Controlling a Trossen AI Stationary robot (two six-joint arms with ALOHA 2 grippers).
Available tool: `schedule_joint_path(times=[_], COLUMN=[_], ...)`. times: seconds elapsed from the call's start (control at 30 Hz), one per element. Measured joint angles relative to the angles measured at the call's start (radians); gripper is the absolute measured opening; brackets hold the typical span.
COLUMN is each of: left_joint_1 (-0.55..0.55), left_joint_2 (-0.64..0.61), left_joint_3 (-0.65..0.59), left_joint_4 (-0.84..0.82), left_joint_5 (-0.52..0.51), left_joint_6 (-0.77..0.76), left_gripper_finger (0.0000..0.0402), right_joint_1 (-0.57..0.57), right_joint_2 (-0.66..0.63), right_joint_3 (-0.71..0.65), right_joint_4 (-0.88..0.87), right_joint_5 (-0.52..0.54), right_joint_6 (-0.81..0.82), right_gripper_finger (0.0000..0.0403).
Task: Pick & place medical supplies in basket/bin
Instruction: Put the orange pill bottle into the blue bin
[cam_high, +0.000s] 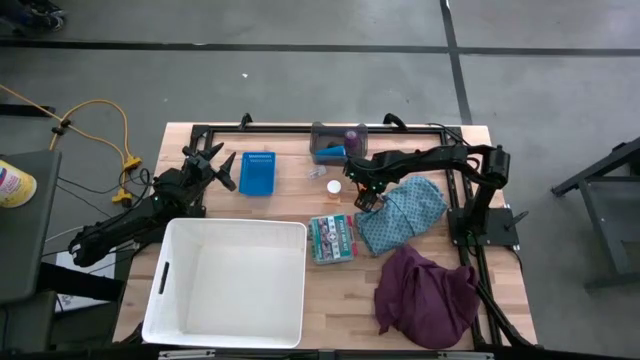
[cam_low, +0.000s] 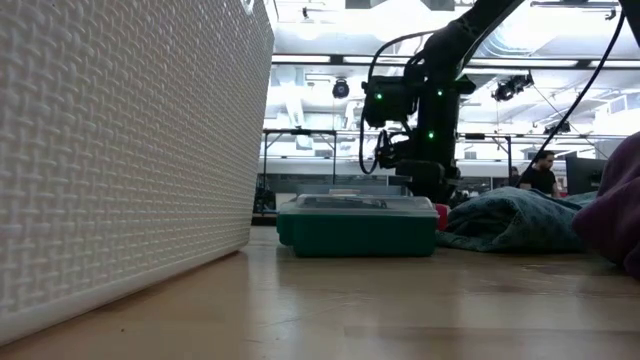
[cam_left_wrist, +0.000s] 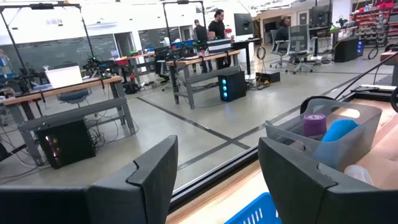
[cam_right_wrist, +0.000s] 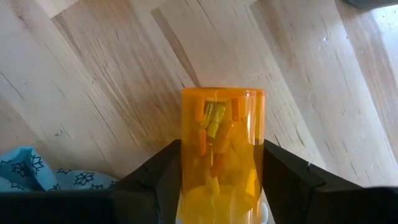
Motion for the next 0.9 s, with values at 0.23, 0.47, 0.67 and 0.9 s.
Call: schedule_joint_path(times=[0.23,0.47,0.67,0.9], left_joint_1=[0.0,0.0,0.0,0.0], left_joint_2=[0.0,0.0,0.0,0.0], left_joint_3=[0.0,0.0,0.0,0.0], left_joint_4=[0.0,0.0,0.0,0.0], left_joint_5=[0.0,0.0,0.0,0.0], left_joint_6=[0.0,0.0,0.0,0.0], left_gripper_finger=[0.0216,0.0216,0.0216,0.0216], right_joint_1=[0.0,0.0,0.0,-0.002], right_joint_2=[0.0,-0.023,-0.114,-0.238], right_joint_3=[0.0,0.011,0.07,0.123], right_joint_4=[0.0,-0.012,-0.013,0.011], right_joint_5=[0.0,-0.001,0.001,0.004], right_joint_6=[0.0,-0.028,-0.081,-0.145], right_gripper_finger=[0.0167,0.0164,0.0163,0.0164])
